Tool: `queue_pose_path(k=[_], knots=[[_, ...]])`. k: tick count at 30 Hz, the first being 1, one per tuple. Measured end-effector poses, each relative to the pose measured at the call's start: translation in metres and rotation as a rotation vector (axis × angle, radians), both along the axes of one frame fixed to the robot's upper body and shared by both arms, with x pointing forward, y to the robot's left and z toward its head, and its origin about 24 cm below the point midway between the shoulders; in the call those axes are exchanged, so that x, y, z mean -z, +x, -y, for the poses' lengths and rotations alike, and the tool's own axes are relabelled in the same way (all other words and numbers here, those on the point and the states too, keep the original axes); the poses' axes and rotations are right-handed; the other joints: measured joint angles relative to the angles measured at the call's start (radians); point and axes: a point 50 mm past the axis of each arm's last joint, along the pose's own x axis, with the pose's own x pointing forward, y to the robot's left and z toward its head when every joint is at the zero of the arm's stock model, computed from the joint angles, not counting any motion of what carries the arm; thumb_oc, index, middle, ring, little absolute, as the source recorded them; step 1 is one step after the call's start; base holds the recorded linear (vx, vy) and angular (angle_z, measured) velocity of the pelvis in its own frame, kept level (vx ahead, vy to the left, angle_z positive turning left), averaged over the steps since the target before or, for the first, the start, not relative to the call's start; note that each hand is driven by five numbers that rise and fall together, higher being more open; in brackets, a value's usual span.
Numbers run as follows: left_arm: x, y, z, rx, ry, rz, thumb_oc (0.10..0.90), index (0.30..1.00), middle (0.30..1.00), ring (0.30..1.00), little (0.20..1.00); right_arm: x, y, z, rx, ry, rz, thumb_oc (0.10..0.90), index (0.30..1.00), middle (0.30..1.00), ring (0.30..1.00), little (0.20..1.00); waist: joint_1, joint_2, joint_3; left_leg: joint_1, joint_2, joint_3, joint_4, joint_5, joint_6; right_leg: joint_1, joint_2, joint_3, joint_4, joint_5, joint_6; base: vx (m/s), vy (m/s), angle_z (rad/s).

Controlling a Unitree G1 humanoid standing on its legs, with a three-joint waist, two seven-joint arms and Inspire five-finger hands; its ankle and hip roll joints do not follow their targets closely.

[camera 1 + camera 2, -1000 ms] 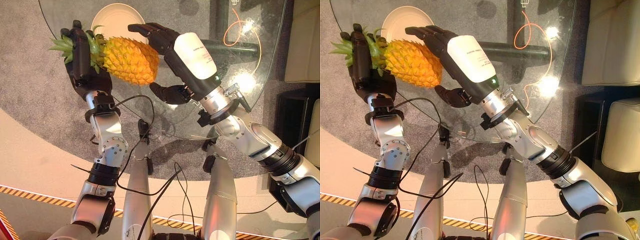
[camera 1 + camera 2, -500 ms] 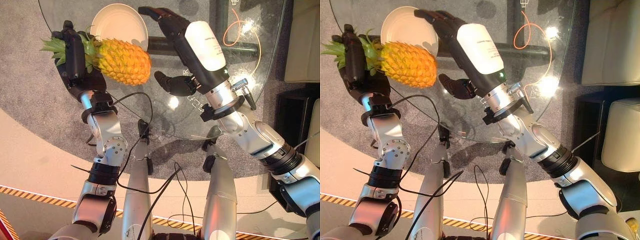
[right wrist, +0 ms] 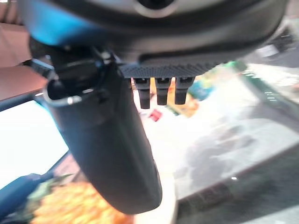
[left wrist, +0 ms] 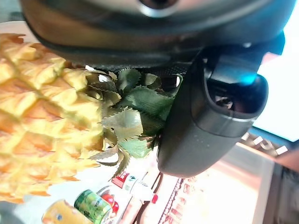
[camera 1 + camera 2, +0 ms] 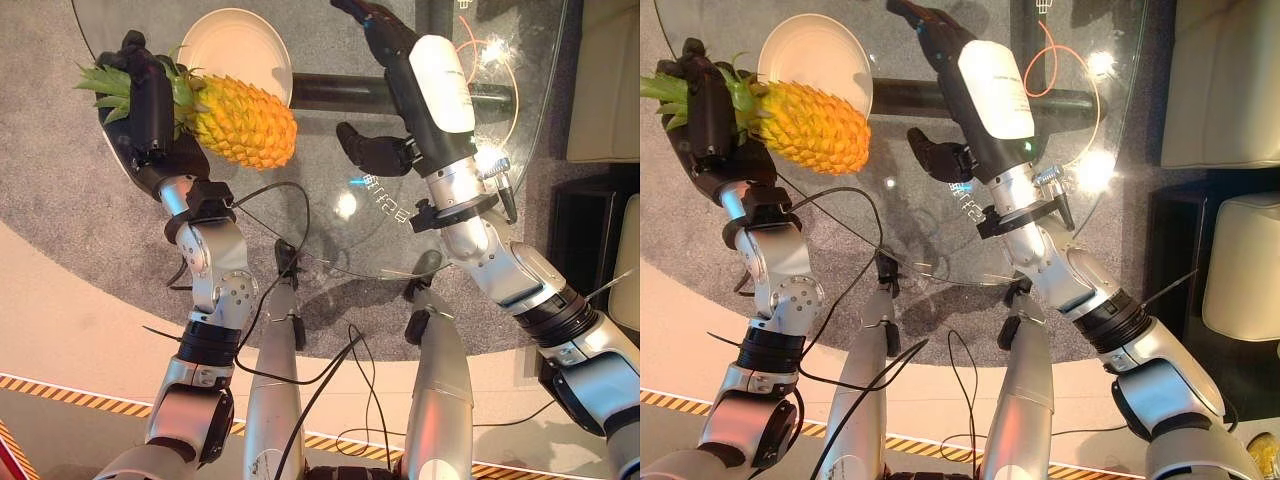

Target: Pick up the fruit to the plate

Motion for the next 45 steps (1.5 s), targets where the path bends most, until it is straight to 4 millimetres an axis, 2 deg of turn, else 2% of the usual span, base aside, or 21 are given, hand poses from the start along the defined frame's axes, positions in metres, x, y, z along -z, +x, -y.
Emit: queue_pose_path(k=[6,13,15,21,33,38,45], knots=[[-0.008,0.002,-0.001,-0.116,0.053,-0.009,0.1,0.3,0.3,0.3,0.2,0.015,0.013,0.026,0.13,0.074,-0.044,0.8,0.9,0.9,0.9,0.9,-0.016,-0.001,0.0,0.0,0.001,0.006,0.0,0.0,0.0,-0.005,0.003,0.016,0.0,0.002,0.0,0.0,0.005,-0.01],[-0.012,0.006,-0.002,-0.228,0.082,-0.034,0.1,0.3,0.3,0.3,0.2,0.039,0.019,0.056,0.258,0.205,-0.105,0.8,0.9,0.9,0.9,0.9,-0.03,-0.007,0.0,0.001,0.007,0.013,-0.001,0.0,0.0,-0.011,0.011,0.022,-0.004,0.005,-0.001,0.0,0.011,-0.03],[-0.013,0.005,-0.007,-0.282,0.088,-0.026,0.1,0.3,0.3,0.3,0.2,0.047,0.023,0.068,0.312,0.273,-0.136,0.8,0.9,0.9,0.9,0.9,-0.044,-0.015,0.001,0.001,0.008,0.013,-0.001,0.0,0.0,-0.011,0.013,0.022,-0.006,0.006,-0.002,0.0,0.0,0.0],[-0.024,0.012,-0.018,-0.434,0.089,-0.033,0.1,0.3,0.3,0.3,0.2,0.065,0.028,0.111,0.49,0.534,-0.188,0.8,0.9,0.9,0.9,0.9,-0.05,-0.016,0.001,-0.001,0.017,0.027,-0.002,0.0,0.0,-0.011,0.026,0.027,-0.035,0.027,-0.004,0.0,0.02,-0.07],[-0.038,0.021,-0.027,-0.604,0.096,-0.05,0.1,0.3,0.3,0.3,0.2,0.1,0.026,0.156,0.693,0.832,-0.265,0.8,0.9,0.9,0.9,0.9,-0.071,-0.016,0.001,-0.001,0.023,0.032,-0.007,0.0,0.0,-0.013,0.034,0.028,-0.045,0.031,-0.005,0.0,0.0,-0.01],[-0.042,0.025,-0.034,-0.651,0.082,-0.071,0.1,0.3,0.3,0.3,0.2,0.119,0.022,0.173,0.805,0.848,-0.326,0.8,0.9,0.9,0.9,0.9,-0.071,-0.016,0.001,-0.001,0.024,0.032,-0.007,0.0,0.0,-0.013,0.034,0.028,-0.045,0.032,-0.006,0.0,0.0,0.0],[-0.049,0.032,-0.039,-0.7,0.146,-0.099,0.1,0.3,0.3,0.3,0.2,0.134,0.02,0.184,0.857,0.817,-0.422,0.8,0.9,0.9,0.9,0.9,-0.071,-0.016,0.001,-0.001,0.025,0.032,-0.007,0.0,0.0,-0.013,0.035,0.028,-0.045,0.033,-0.006,0.0,0.0,0.0]])
